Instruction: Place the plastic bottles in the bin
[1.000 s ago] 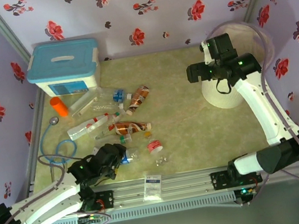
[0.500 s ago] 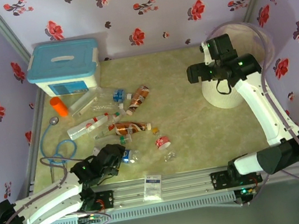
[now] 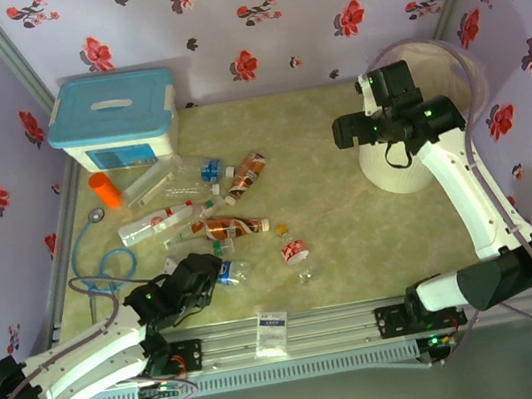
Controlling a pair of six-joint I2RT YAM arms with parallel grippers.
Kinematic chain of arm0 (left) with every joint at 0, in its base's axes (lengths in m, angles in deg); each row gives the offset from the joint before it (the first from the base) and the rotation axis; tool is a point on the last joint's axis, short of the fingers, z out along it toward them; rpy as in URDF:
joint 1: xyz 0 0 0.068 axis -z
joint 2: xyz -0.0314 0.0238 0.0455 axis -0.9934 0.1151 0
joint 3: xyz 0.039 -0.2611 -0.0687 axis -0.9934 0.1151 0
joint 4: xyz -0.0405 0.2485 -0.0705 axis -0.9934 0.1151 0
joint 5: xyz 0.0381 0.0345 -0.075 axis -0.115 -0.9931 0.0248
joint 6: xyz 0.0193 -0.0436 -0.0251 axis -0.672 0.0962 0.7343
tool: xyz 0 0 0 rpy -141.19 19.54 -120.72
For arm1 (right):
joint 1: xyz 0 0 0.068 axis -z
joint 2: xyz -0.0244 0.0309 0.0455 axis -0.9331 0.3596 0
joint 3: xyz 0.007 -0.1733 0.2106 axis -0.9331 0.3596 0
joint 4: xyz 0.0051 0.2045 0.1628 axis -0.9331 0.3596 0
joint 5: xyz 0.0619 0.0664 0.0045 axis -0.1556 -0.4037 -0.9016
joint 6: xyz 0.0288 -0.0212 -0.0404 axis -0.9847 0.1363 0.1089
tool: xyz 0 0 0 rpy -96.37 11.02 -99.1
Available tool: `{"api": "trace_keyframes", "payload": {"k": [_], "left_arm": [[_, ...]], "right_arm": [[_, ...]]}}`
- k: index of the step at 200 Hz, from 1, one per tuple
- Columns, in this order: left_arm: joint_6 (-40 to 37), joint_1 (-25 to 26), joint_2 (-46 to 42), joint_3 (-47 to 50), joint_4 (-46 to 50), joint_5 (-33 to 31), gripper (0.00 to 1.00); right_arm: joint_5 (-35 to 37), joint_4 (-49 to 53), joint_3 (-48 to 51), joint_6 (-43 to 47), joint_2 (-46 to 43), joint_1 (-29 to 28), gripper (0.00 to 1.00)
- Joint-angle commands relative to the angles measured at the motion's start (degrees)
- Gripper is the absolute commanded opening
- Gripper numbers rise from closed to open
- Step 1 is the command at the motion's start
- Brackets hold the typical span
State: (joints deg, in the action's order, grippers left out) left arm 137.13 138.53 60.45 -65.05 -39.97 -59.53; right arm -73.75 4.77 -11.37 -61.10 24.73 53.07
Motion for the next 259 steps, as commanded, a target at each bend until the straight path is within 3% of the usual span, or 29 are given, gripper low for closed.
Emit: {"api": "trace_keyframes", "payload": {"k": [1, 39, 70, 102, 120, 156, 186, 216, 259], "left_arm": [[-7.4, 0.3, -1.1, -6.9, 2.0, -3.8, 0.53], [-19.1, 0.1, 1.4, -15.2, 2.3, -4.6, 0.55], [-29.2, -4.7, 3.8, -20.6, -2.5, -3.0, 0.53], [-45.9, -22.3, 11.1, -32.0, -3.9, 20.7, 0.53], [-49.9, -26.9, 16.6, -38.6, -5.1, 29.4, 0.53], [-51.5, -27.5, 23.8, -45.4, -9.9, 37.1, 0.56], [-50.2, -27.5, 25.3, -45.6, -12.9, 38.8, 0.56], [-48.7, -27.5, 25.8, -44.3, -16.1, 39.9, 0.55], [-48.3, -27.5, 26.5, -43.9, -17.6, 40.1, 0.55]], "right_arm": [[-1.6, 0.9, -0.4, 0.8, -1.2, 0.1, 0.97], [-17.0, 0.2, -0.4, 1.5, -1.1, -1.2, 0.96], [-27.0, -0.1, -1.1, 2.3, 0.7, -6.3, 0.96], [-33.5, -2.4, -1.8, 1.5, 4.3, -12.2, 0.96], [-35.1, -5.2, -1.8, -0.2, 7.1, -15.8, 0.96], [-34.8, -15.6, -0.5, -4.7, 10.9, -20.3, 0.95], [-37.4, -24.4, 0.8, -8.5, 12.4, -20.5, 0.95], [-38.7, -26.8, -0.1, -10.5, 15.2, -20.5, 0.93], [-40.0, -27.8, -0.9, -10.9, 16.5, -20.7, 0.76]]}}
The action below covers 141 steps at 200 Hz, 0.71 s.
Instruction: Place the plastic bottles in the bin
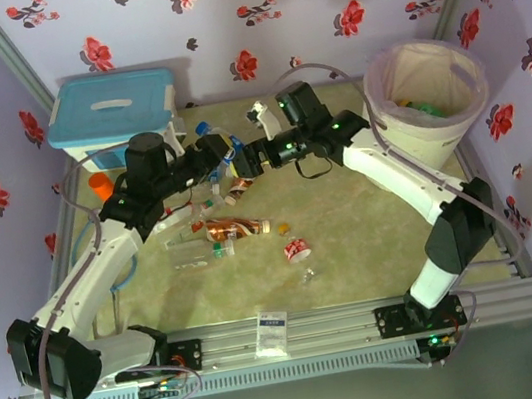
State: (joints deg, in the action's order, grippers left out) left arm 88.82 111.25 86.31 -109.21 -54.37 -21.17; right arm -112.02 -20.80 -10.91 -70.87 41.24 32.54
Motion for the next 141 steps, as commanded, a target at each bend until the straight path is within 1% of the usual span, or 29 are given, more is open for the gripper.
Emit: {"api": "trace_keyframes", "payload": {"k": [1, 15, 24, 31, 44, 69, 88, 95, 121, 132, 141], "left_arm": [[0.0, -0.3, 0.7, 0.3, -3.2, 1.7, 0.55], [-0.1, -0.3, 0.8, 0.5, -3.6, 1.7, 0.56], [0.1, -0.3, 1.0, 0.7, -3.9, 1.6, 0.58], [0.3, -0.4, 1.1, 1.0, -4.4, 1.6, 0.59], [0.7, -0.6, 1.2, 1.6, -5.7, 1.6, 0.63], [0.3, -2.3, -0.5, 3.0, -7.9, 1.1, 0.78], [0.0, -5.3, -2.9, 2.8, -7.0, 1.2, 0.93], [-0.6, -6.3, -3.8, 2.3, -5.9, 1.1, 0.95], [-4.1, -7.5, -5.8, 1.2, -0.5, 0.0, 0.96], [-4.6, -7.5, -5.8, 1.3, 1.7, -0.2, 0.96], [-4.8, -7.2, -5.6, 1.4, 3.7, -0.3, 0.96]], "right_arm": [[-1.7, -2.2, -1.3, -1.2, 0.0, -0.1, 0.76], [-1.4, -1.7, -1.5, -0.9, -0.3, -0.1, 0.73], [-0.9, -1.2, -1.6, -0.6, -0.4, -0.1, 0.70], [-0.5, -0.6, -1.8, -0.2, -0.4, -0.1, 0.67], [0.5, 0.6, -2.4, 0.4, -0.5, 0.0, 0.65], [4.7, 6.2, -5.8, 2.8, -0.7, 1.5, 0.60], [8.2, 10.5, -8.7, 3.9, -1.6, 5.1, 0.58], [9.4, 12.0, -9.7, 4.5, -2.1, 6.2, 0.58], [18.9, 19.5, -15.9, 6.7, -3.8, 11.5, 0.53], [24.8, 23.1, -19.5, 7.3, -4.0, 13.7, 0.52], [31.5, 26.4, -22.5, 7.8, -3.9, 15.4, 0.51]]}}
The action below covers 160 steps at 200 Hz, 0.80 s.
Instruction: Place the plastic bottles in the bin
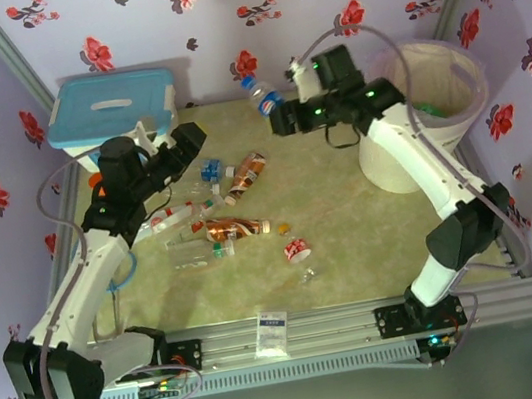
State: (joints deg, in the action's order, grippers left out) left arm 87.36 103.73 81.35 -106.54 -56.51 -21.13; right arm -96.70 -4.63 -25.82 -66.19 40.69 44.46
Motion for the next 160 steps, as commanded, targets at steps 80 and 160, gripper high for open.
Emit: {"api": "trace_keyframes", "payload": {"k": [80, 160], "left_arm": [[-8.9, 16.1, 2.7, -4.1, 24.0, -10.6, 0.96], [2.0, 31.3, 11.7, 3.9, 17.2, -14.8, 0.99]], "right_arm": [[42.7, 17.9, -10.9, 5.3, -2.1, 22.4, 0.48], [34.7, 21.2, -9.3, 7.3, 7.1, 30.2, 0.47]]}}
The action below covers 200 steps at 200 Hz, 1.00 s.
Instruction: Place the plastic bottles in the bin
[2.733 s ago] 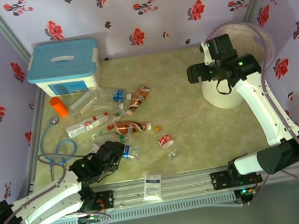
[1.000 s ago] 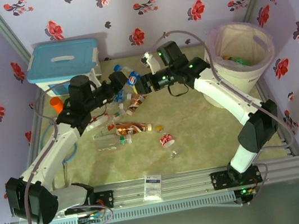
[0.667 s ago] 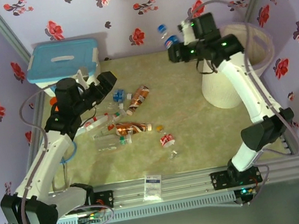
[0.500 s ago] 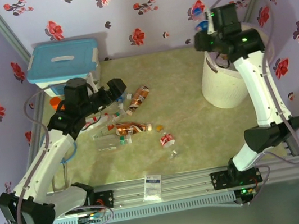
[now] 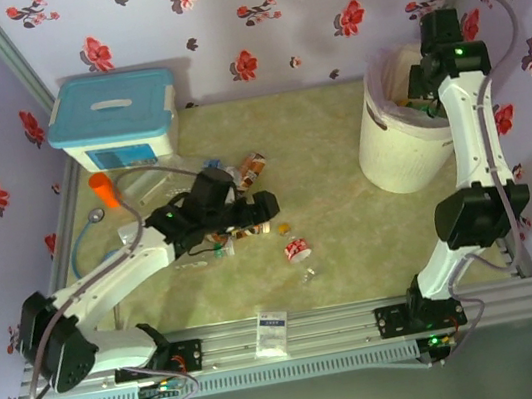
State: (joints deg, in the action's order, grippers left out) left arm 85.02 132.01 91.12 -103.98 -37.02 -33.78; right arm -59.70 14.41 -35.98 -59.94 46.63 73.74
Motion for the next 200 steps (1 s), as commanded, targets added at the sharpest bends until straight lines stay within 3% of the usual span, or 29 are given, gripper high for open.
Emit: {"api": "trace_keyframes", "payload": {"k": [1, 59, 98, 114, 200], "left_arm": [[4.5, 3.1, 2.0, 1.5, -2.4, -2.2, 0.99], [12.3, 6.5, 7.3, 7.6, -13.7, -1.0, 0.97], [16.1, 6.8, 10.1, 10.4, -18.4, 0.3, 0.96], [16.4, 6.8, 11.0, 10.5, -18.9, 0.3, 0.96], [16.6, 7.0, 20.2, 6.0, -21.8, 2.9, 0.94]], "right_arm": [[-2.4, 2.2, 0.9, 1.0, 1.2, 0.9, 0.47], [-5.0, 2.3, 2.0, 1.2, 3.8, 2.6, 0.56], [-5.8, 3.8, 0.4, 1.4, 3.1, 2.8, 0.84], [-5.6, 3.8, 0.0, 1.5, 1.8, 2.7, 0.89], [-8.0, 1.8, -0.5, 0.7, -10.5, -1.5, 0.96]]}}
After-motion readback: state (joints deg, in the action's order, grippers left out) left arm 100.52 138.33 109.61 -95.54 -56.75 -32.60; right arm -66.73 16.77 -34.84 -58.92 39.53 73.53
